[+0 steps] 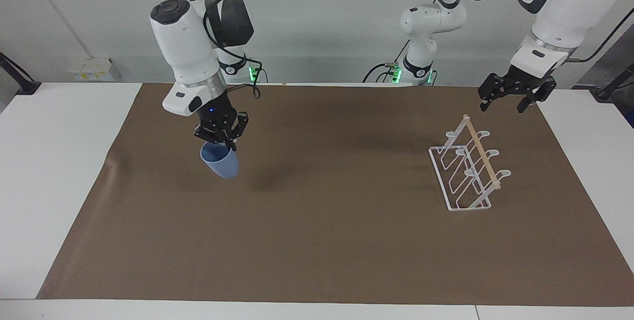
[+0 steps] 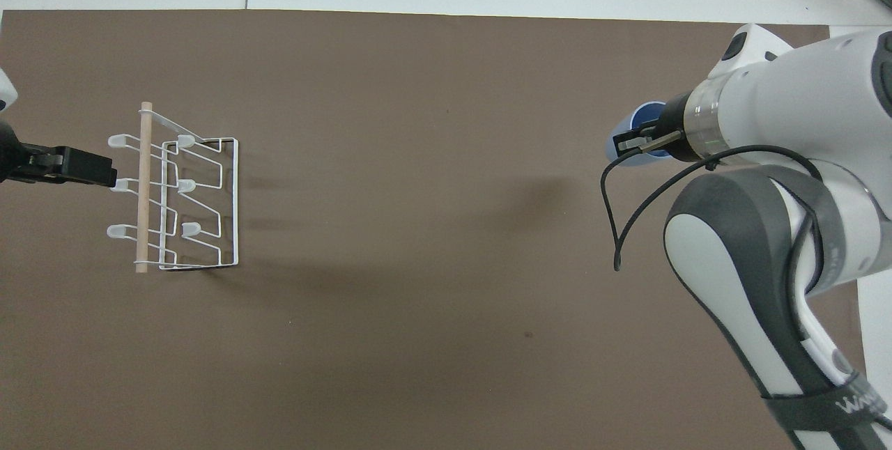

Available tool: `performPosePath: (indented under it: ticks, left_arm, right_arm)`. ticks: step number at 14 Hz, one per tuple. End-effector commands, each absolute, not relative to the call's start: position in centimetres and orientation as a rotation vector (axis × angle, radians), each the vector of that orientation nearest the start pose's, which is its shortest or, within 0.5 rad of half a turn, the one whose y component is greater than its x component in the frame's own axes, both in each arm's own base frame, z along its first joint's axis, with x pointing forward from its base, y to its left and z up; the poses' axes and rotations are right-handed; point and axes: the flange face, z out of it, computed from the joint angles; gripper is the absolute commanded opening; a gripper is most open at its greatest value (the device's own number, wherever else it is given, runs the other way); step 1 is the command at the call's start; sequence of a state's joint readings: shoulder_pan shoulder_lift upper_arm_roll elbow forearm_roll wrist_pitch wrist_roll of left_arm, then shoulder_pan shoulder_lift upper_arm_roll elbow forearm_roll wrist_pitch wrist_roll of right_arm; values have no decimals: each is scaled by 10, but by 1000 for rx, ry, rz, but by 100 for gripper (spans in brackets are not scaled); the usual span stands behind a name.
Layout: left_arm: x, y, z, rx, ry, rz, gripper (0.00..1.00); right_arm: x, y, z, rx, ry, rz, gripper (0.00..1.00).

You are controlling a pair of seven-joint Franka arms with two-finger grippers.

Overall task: Hang cup on cup holder
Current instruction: 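Lift the blue cup with the right gripper and carry it toward the left gripper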

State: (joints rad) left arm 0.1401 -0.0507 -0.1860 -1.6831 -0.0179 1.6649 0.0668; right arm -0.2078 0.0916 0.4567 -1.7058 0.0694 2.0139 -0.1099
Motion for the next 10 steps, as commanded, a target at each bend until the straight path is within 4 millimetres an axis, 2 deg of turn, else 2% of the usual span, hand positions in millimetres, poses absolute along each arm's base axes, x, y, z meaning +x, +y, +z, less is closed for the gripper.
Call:
performPosePath:
  ticks: [1,4,6,8,10]
  left_arm:
    - [538,-27,607,-3141,161,-46,100]
    - [538,-27,607,-3140,157,-41,100]
    - [529,-27,605,-3141,154,40,100]
    - [525,-22,605,-3142,140,91,100]
    - [521,-23,602,-3198,-8,142,100]
  right_arm:
    - [586,182,578,-2846,-529,-352,0]
    - [577,220,586,-2701,-457,-364,0]
    - [567,247,589,-2655,-426,-348,0]
    - [559,273,595,-2530,-355,-340,0]
    - [548,300,602,-2422,-271,-329,0]
